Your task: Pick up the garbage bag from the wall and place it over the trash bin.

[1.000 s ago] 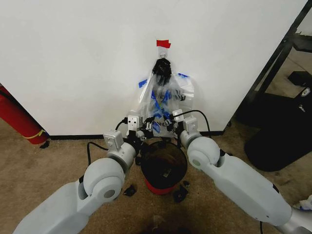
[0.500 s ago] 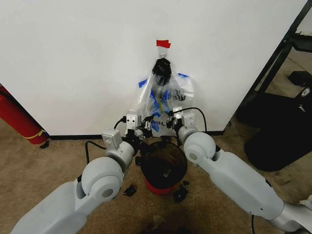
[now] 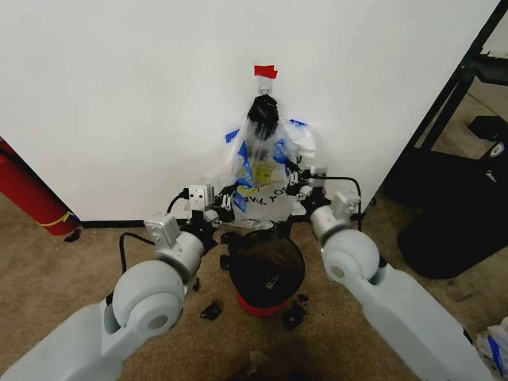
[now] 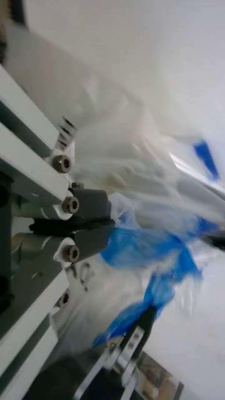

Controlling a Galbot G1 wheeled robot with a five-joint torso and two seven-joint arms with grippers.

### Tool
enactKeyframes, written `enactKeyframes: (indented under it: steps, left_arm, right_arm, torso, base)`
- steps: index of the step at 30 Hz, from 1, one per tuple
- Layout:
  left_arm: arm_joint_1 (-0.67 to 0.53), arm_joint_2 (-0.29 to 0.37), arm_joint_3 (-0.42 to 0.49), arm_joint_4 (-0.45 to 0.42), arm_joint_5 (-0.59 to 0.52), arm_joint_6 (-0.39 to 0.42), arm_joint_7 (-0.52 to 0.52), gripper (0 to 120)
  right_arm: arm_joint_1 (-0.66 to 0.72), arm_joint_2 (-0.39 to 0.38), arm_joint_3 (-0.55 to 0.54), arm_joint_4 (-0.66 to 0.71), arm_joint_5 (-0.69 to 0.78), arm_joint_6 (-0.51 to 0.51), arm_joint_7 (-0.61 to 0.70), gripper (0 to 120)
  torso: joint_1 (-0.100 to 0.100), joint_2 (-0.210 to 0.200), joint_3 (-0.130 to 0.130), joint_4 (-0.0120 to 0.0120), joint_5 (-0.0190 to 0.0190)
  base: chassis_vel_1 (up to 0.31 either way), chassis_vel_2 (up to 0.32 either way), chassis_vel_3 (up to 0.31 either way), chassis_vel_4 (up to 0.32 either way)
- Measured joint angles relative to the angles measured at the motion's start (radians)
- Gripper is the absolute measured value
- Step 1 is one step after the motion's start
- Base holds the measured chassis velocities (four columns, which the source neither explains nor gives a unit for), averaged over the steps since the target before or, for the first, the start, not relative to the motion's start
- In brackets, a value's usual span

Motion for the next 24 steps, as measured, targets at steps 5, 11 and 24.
enactKeyframes:
  steps: [5,11,24]
  left_arm:
    - [0.115,0.010,-0.021,-0.037,0.041,-0.015,0.020,0]
    - [0.264,0.010,-0.051,-0.093,0.139,-0.049,0.064,0]
    - [0.472,0.014,-0.079,-0.129,0.236,-0.098,0.039,0]
  right_arm:
    - [-0.150,0.011,0.088,0.080,-0.050,0.038,-0.053,0]
    - [-0.326,0.043,0.159,0.196,-0.173,0.083,-0.173,0]
    - [-0.623,0.143,0.211,0.330,-0.408,0.142,-0.262,0]
  torso:
    - [0.000,0.000,0.000,-0.0004,0.0003]
    - [0.000,0.000,0.000,-0.0008,0.0000]
    - [0.000,0.000,0.000,0.0002,0.0001]
  base:
    - [0.000,0.000,0.000,0.000]
    - [0.000,0.000,0.000,0.000]
    - [0.000,0.000,0.000,0.000]
